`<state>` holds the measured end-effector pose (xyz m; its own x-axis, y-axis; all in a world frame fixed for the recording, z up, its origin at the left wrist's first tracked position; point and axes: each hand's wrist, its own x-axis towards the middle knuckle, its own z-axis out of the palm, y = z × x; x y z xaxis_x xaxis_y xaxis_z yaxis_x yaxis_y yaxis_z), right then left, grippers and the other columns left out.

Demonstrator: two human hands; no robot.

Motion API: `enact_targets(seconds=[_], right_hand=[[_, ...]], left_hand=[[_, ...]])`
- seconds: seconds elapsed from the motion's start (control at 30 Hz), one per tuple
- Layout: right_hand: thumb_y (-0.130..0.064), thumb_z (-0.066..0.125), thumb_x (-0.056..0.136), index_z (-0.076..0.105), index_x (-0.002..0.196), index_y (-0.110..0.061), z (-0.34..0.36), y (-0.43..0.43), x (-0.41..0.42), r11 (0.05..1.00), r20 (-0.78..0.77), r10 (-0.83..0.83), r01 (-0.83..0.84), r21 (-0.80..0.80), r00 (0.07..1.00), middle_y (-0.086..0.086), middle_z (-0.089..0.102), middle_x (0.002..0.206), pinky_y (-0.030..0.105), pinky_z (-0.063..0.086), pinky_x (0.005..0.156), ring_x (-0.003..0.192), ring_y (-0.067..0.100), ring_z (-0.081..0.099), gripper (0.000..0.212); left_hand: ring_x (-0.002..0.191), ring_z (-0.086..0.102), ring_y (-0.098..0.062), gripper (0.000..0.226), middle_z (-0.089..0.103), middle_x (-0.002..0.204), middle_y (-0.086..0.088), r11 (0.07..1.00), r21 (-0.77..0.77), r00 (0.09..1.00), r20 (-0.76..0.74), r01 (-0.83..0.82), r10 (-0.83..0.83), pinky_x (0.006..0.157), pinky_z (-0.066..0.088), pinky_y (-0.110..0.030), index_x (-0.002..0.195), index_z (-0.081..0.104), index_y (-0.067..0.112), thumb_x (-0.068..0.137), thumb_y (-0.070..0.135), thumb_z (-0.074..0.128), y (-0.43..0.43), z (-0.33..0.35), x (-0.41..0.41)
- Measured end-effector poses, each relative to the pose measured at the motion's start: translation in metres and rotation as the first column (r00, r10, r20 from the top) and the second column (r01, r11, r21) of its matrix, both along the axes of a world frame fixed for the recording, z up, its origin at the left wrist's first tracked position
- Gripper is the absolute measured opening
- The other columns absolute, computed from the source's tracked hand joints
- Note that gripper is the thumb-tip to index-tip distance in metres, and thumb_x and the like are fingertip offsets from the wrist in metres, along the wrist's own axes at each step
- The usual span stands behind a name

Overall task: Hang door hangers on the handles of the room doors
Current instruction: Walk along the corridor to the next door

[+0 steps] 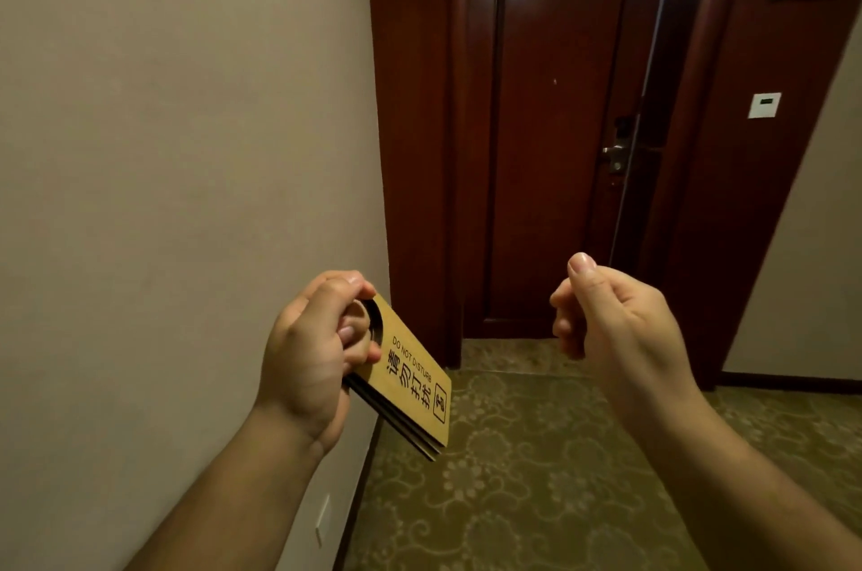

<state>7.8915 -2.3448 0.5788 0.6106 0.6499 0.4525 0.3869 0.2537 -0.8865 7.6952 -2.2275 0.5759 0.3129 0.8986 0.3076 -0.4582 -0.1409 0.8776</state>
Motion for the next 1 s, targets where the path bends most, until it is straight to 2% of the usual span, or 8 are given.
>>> enact_targets(seconds=[0.1, 0.27, 0.4, 0.53, 0.67, 0.87, 1.0], right_hand=[[-0.046, 0.045, 0.098, 0.065, 0.072, -0.015, 0.009, 0.06, 0.037, 0.999, 0.026, -0.031, 0.031, -0.017, 0.999, 0.0, 0.058, 0.056, 0.035, 0.045, 0.054, 0.054, 0.016, 0.055, 0.046], [-0.042, 0.044, 0.099, 0.065, 0.075, -0.008, 0.019, 0.131, 0.102, 0.994, 0.031, -0.109, 0.108, 0.017, 0.994, 0.001, 0.057, 0.056, 0.019, 0.04, 0.044, 0.05, 0.012, 0.053, 0.047], [-0.043, 0.044, 0.099, 0.064, 0.074, -0.007, 0.014, 0.176, 0.155, 0.987, 0.023, -0.163, 0.163, -0.012, 0.986, 0.001, 0.056, 0.056, 0.02, 0.041, 0.046, 0.05, 0.01, 0.053, 0.049], [-0.043, 0.044, 0.099, 0.065, 0.073, -0.006, 0.009, 0.219, 0.215, 0.981, 0.025, -0.193, 0.193, -0.01, 0.981, 0.002, 0.057, 0.054, 0.019, 0.04, 0.041, 0.046, 0.009, 0.052, 0.049], [-0.042, 0.045, 0.099, 0.065, 0.071, -0.007, 0.006, 0.264, 0.283, 0.977, 0.027, -0.214, 0.214, -0.005, 0.976, 0.001, 0.059, 0.055, 0.017, 0.043, 0.047, 0.051, 0.01, 0.056, 0.049], [-0.042, 0.045, 0.1, 0.065, 0.072, -0.007, 0.03, 0.335, 0.389, 0.985, -0.004, -0.162, 0.162, 0.055, 0.987, 0.0, 0.058, 0.055, 0.021, 0.044, 0.049, 0.052, 0.011, 0.056, 0.049], [-0.044, 0.045, 0.099, 0.065, 0.072, -0.009, 0.022, 0.385, 0.438, 0.991, -0.041, -0.129, 0.13, 0.019, 0.991, 0.0, 0.059, 0.056, 0.025, 0.044, 0.052, 0.053, 0.012, 0.057, 0.048]], left_hand=[[0.04, 0.022, -0.011, 0.021, 0.027, 0.048, 0.005, 0.999, -0.032, 0.999, 0.006, 0.036, -0.036, 0.056, 0.033, -0.033, 0.068, 0.058, 0.017, 0.082, 0.033, 0.056, 0.066, 0.006, 0.042], [0.04, 0.025, -0.011, 0.02, 0.03, 0.052, 0.003, 0.993, 0.009, 0.993, -0.021, 0.119, -0.119, 0.059, 0.04, -0.032, 0.07, 0.062, 0.017, 0.081, 0.032, 0.056, 0.153, 0.02, 0.124], [0.042, 0.028, -0.011, 0.021, 0.033, 0.054, 0.004, 0.985, 0.034, 0.985, -0.042, 0.17, -0.169, 0.065, 0.042, -0.034, 0.068, 0.065, 0.022, 0.082, 0.034, 0.055, 0.203, 0.021, 0.187], [0.043, 0.03, -0.011, 0.021, 0.036, 0.054, 0.005, 0.979, 0.026, 0.978, -0.039, 0.204, -0.203, 0.067, 0.042, -0.033, 0.069, 0.066, 0.022, 0.082, 0.033, 0.055, 0.247, 0.018, 0.248], [0.043, 0.029, -0.011, 0.019, 0.036, 0.055, 0.004, 0.979, 0.041, 0.979, -0.055, 0.198, -0.196, 0.066, 0.043, -0.033, 0.07, 0.066, 0.02, 0.082, 0.033, 0.057, 0.287, 0.02, 0.313], [0.041, 0.031, -0.01, 0.021, 0.037, 0.055, 0.005, 0.977, 0.095, 0.976, -0.127, 0.19, -0.178, 0.068, 0.044, -0.033, 0.071, 0.068, 0.022, 0.082, 0.034, 0.055, 0.347, 0.036, 0.407], [0.041, 0.031, -0.01, 0.023, 0.037, 0.055, 0.004, 0.982, 0.089, 0.977, -0.147, 0.169, -0.155, 0.068, 0.044, -0.034, 0.071, 0.068, 0.022, 0.083, 0.035, 0.054, 0.388, 0.032, 0.449]])
